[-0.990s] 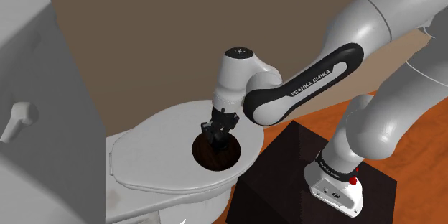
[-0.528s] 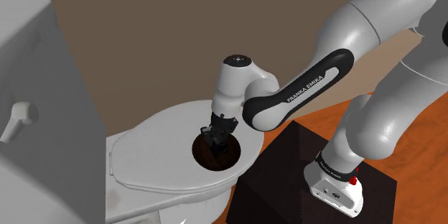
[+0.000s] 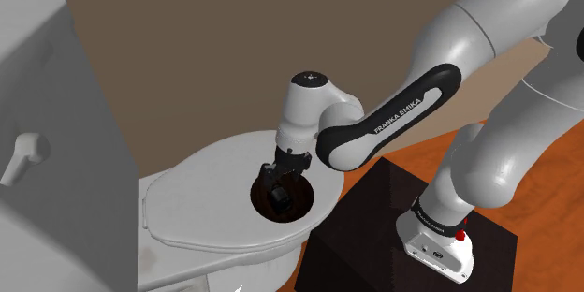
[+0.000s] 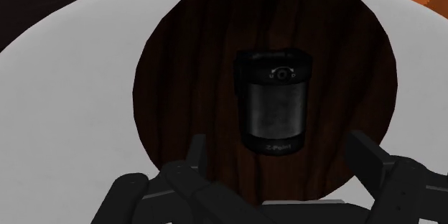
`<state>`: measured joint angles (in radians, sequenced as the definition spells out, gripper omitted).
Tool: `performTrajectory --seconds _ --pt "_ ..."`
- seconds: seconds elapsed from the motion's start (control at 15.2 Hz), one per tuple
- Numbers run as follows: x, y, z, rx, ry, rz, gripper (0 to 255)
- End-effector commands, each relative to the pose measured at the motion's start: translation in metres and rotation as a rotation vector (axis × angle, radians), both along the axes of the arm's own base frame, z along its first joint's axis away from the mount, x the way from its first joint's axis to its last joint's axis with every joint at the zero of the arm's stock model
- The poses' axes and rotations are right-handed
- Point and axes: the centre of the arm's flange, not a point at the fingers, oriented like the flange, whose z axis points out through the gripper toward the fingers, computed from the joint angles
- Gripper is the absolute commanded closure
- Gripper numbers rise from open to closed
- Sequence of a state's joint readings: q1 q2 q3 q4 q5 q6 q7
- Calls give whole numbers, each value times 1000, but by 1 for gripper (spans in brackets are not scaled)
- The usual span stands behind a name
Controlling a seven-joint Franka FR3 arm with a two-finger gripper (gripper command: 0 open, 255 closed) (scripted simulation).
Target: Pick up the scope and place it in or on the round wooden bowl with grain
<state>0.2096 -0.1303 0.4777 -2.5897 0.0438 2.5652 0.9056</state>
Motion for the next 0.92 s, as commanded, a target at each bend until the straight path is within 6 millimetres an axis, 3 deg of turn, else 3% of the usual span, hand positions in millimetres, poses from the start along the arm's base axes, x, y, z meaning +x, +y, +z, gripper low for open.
performTrajectory --seconds 0.0,0.07,0.33,0.86 --pt "0 0 0 0 0 0 0" --pt "0 0 0 0 0 0 0" --pt "-5 -1 50 0 0 0 0" --pt "-5 -1 50 0 0 0 0"
